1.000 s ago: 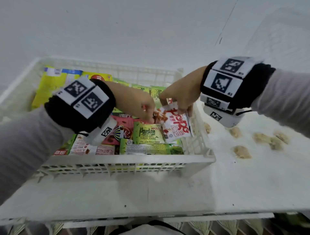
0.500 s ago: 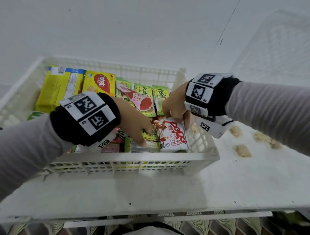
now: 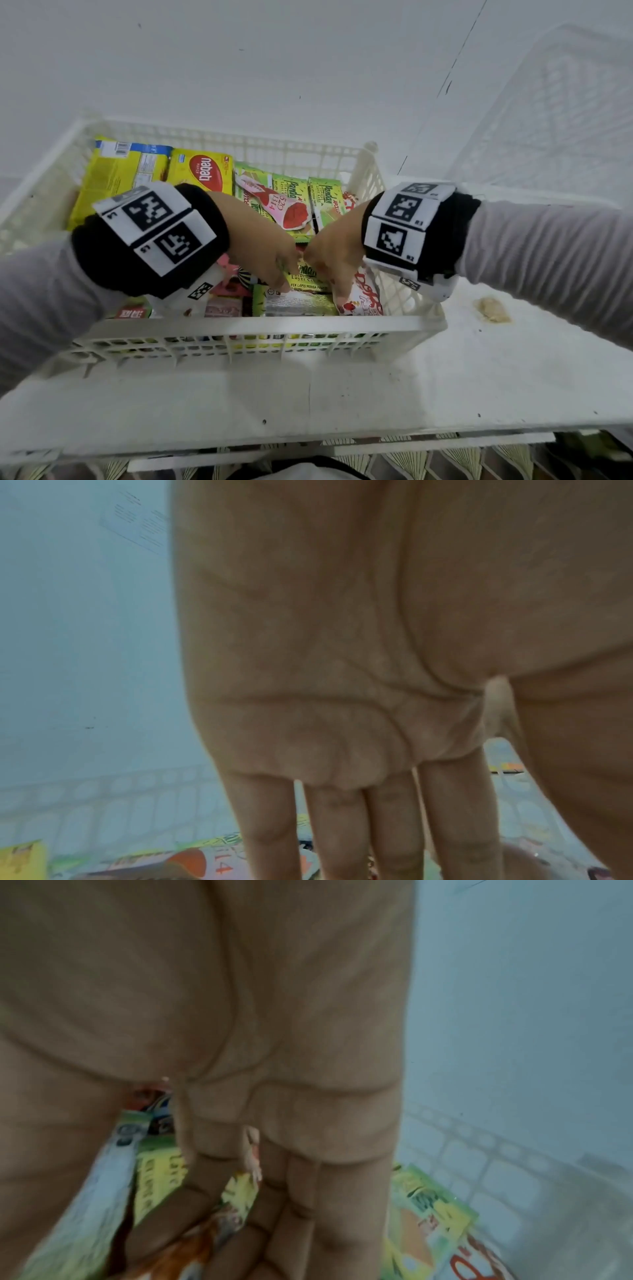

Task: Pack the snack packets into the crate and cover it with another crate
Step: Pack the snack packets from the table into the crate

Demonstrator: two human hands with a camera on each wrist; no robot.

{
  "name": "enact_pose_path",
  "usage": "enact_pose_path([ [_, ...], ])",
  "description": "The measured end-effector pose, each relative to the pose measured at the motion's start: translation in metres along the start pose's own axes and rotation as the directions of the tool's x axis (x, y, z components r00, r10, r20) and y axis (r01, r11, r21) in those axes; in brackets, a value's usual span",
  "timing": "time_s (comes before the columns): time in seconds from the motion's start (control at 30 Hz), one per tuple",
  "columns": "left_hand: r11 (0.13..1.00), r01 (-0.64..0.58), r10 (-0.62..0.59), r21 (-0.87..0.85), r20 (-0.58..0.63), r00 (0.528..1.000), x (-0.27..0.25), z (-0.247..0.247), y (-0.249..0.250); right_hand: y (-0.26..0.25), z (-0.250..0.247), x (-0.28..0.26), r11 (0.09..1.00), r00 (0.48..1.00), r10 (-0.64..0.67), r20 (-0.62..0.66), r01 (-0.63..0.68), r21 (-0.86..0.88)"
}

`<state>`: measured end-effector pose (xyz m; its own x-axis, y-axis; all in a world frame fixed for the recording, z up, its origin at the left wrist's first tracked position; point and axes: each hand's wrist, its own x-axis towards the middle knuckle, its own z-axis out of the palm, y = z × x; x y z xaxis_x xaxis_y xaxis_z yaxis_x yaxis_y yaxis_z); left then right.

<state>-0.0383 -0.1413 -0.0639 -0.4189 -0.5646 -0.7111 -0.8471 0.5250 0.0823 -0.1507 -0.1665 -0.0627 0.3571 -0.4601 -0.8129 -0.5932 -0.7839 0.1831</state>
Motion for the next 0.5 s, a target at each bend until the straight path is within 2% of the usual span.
enact_pose_path([
  [0.07,1.0,0.0,0.0,0.01,0.02,1.0,0.002,0.002,-0.004,-0.001,0.004,0.011,0.997,0.994,-0.031,0.102,0.038,-0.071],
  [0.23,0.998,0.022,-0.025,0.051,0.074,0.997,0.007,0.008,-0.007,0.003,0.006,0.014,1.0,0.98,-0.014,0.2,0.019,-0.025],
  [0.3,0.999,0.019,-0.022,0.036,0.096,0.995,0.007,0.007,-0.008,0.009,0.005,0.01,0.999,0.972,-0.003,0.235,-0.007,0.041],
  [0.33,1.0,0.001,0.0,-0.008,0.105,0.994,0.006,0.006,-0.011,0.014,0.003,0.007,0.991,0.971,-0.005,0.238,-0.027,0.132],
  [0.4,0.992,-0.041,0.052,-0.119,0.086,0.995,0.002,-0.001,-0.02,0.026,-0.007,0.0,0.942,0.981,-0.003,0.196,-0.063,0.33],
  [0.43,0.985,-0.056,0.062,-0.163,0.034,0.997,-0.001,-0.006,-0.026,0.034,-0.013,-0.003,0.904,0.99,0.007,0.139,-0.066,0.423],
  [0.5,0.97,-0.086,0.048,-0.229,-0.164,0.985,-0.006,-0.017,-0.04,0.048,-0.026,-0.002,0.813,0.996,0.066,-0.064,-0.016,0.581],
])
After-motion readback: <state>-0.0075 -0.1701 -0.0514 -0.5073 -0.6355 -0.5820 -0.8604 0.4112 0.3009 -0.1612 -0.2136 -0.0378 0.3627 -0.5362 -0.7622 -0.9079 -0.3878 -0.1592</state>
